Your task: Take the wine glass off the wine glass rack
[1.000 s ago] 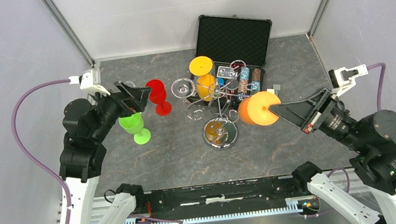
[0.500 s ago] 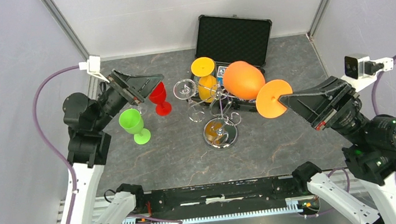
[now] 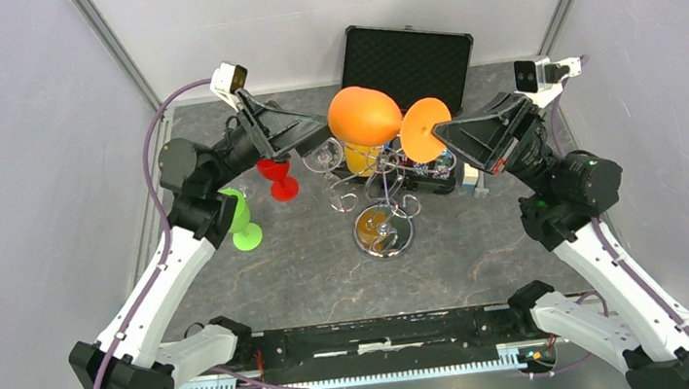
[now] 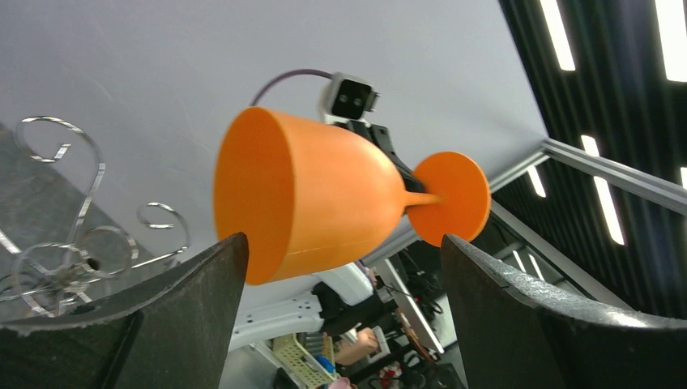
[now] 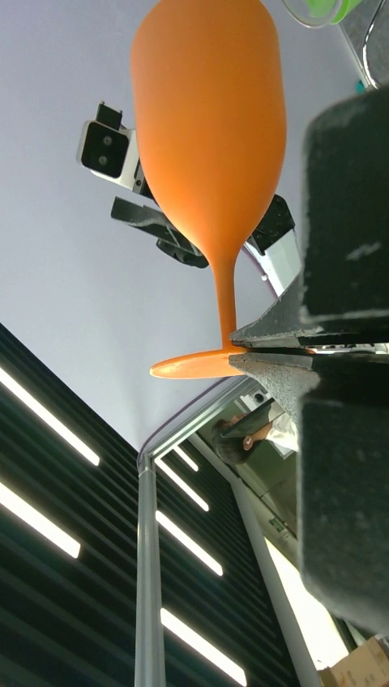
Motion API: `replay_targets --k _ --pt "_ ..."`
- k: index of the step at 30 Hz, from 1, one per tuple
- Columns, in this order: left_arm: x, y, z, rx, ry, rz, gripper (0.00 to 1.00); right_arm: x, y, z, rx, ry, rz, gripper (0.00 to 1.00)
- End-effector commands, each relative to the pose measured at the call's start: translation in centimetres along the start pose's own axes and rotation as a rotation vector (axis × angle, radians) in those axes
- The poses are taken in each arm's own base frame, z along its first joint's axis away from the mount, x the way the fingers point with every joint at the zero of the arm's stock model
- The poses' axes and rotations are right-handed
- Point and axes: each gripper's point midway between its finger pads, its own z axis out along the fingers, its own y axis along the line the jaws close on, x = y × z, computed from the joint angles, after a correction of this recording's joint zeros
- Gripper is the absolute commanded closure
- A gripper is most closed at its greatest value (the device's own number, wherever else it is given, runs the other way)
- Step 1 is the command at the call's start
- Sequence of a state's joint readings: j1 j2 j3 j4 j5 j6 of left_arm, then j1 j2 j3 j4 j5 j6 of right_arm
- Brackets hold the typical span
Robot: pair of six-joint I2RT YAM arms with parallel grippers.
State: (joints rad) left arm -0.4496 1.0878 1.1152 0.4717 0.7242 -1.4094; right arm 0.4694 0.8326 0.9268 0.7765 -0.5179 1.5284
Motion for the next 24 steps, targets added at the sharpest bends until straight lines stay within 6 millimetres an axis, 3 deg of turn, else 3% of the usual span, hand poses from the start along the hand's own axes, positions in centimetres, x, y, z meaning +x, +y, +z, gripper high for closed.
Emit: replay_targets --k 1,4,16,24 --pt "1.2 -5.2 -0.1 0.182 0.058 -0.003 0.1 -0.1 4.5 0.0 -0.183 0.005 -0.031 1.0" --pt "1.5 -5.8 0.0 0.201 0.075 -0.001 0.12 0.1 4.3 0.2 -0.203 0.014 0.0 1.0" --pt "3.1 -9.6 -1.5 0.329 0.132 0.075 0.51 0.1 1.0 0.1 -0.147 -0.022 0.053 1.0" --pt "4.6 -10.9 -1.9 0.385 0.205 0.151 0.48 0.3 -1.5 -0.2 -0.081 -0.041 0.126 1.0"
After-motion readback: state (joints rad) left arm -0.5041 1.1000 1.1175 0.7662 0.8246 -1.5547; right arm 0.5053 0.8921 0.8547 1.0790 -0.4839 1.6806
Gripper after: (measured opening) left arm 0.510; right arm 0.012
